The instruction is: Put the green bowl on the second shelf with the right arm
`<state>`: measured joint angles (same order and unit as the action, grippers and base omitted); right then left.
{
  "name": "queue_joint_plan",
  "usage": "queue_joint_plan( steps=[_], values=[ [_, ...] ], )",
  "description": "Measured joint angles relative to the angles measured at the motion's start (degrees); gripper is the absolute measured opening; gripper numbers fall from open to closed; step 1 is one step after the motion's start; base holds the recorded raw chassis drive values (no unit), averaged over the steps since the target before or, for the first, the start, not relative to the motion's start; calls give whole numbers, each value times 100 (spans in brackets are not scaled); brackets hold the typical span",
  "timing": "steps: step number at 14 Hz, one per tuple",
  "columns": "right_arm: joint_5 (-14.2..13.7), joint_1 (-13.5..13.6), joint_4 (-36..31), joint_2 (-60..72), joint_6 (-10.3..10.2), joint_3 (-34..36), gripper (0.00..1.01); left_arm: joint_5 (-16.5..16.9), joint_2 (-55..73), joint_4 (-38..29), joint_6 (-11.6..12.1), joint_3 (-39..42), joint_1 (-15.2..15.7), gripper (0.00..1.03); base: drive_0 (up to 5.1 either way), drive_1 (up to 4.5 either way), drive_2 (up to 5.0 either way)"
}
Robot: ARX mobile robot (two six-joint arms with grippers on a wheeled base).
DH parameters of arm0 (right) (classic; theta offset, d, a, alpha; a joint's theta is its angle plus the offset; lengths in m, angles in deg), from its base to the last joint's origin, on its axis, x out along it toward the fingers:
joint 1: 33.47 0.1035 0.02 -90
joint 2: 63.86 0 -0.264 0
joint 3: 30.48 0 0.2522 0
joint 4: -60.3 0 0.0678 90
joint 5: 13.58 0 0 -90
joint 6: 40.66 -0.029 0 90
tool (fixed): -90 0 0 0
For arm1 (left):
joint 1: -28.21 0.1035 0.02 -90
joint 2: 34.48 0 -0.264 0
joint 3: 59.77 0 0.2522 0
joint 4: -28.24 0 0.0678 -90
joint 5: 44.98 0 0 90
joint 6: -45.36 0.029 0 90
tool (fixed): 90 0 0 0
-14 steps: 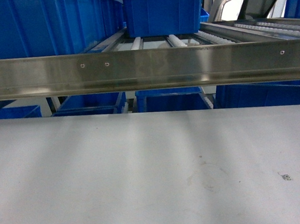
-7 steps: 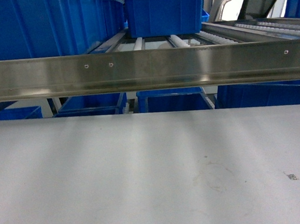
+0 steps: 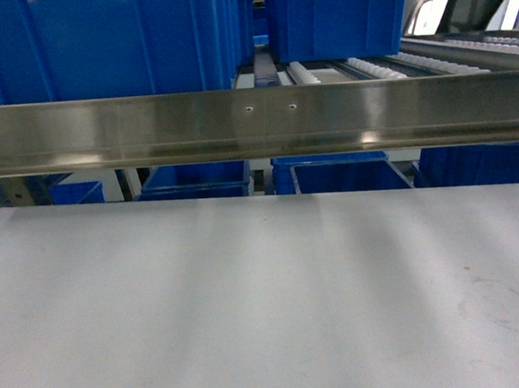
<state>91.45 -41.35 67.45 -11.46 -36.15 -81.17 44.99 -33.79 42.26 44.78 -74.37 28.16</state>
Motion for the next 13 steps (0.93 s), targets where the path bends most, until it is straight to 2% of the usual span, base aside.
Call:
queue_joint_plan(
  steps=[13],
  values=[
    [2,0,-22,-7,0,2,2,-2,0,7,-2,0,0,98,-497,247,247]
  ],
)
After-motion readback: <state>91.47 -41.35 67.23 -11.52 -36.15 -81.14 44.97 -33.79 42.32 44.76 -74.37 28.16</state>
